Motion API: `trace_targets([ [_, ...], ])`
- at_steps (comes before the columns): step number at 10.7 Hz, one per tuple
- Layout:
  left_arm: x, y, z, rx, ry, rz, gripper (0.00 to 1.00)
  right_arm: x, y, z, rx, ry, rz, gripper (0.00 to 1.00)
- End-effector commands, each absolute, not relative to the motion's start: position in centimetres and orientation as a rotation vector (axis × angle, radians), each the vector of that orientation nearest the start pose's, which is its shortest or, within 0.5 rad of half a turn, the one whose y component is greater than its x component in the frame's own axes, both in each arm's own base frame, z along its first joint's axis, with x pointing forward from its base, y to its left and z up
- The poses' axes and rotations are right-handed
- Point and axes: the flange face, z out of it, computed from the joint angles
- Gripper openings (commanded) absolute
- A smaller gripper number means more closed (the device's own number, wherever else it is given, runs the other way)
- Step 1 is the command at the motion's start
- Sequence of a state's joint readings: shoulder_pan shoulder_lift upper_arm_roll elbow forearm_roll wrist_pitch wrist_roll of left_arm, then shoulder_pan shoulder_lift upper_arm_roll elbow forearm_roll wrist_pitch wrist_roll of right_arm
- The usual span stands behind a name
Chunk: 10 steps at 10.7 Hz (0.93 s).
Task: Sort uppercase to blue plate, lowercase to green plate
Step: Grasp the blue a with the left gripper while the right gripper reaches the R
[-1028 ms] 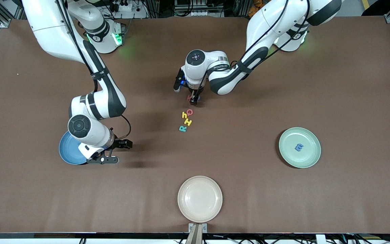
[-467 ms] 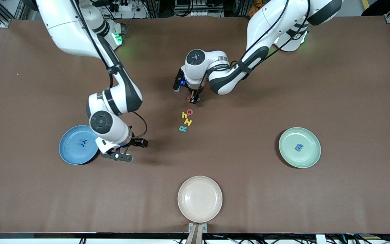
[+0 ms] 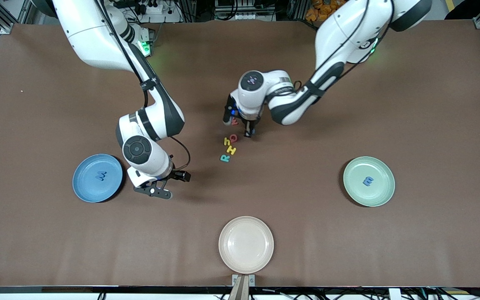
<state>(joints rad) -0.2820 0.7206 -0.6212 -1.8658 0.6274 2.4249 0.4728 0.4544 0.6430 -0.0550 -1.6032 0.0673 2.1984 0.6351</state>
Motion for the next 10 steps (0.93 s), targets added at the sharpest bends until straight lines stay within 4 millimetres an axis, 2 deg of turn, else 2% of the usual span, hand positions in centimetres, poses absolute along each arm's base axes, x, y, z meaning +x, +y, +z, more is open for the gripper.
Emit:
trace_targets([
  [1,42.2,-45.8,23.6,-2.084,2.297,-0.024,0.00,62.7,31.4,24.3,-3.077,0.535,0.109,1.00],
  [3,45.2,-42.5,28.7,-2.192,2.145,0.003,0.00,61.7,35.1,23.7,-3.064,0.613,0.101,1.00],
  [4,47.1,-40.3,30.9,-2.313,2.048,0.028,0.00,61.2,37.1,23.5,-3.059,0.636,0.094,1.00],
  [5,49.3,-37.2,32.9,-2.429,1.942,0.026,0.00,60.8,38.7,23.0,-3.049,0.664,0.092,1.00],
  [7,53.3,-31.1,35.2,-2.544,1.761,0.015,0.00,59.9,42.1,22.0,-3.036,0.662,0.094,1.00],
  [9,57.4,-23.7,36.7,-2.653,1.554,0.013,0.00,58.4,44.2,20.4,-3.069,0.586,0.101,1.00],
  [10,59.3,-19.9,37.2,-2.714,1.504,0.002,0.00,57.8,44.9,19.8,-3.092,0.487,0.107,1.00],
])
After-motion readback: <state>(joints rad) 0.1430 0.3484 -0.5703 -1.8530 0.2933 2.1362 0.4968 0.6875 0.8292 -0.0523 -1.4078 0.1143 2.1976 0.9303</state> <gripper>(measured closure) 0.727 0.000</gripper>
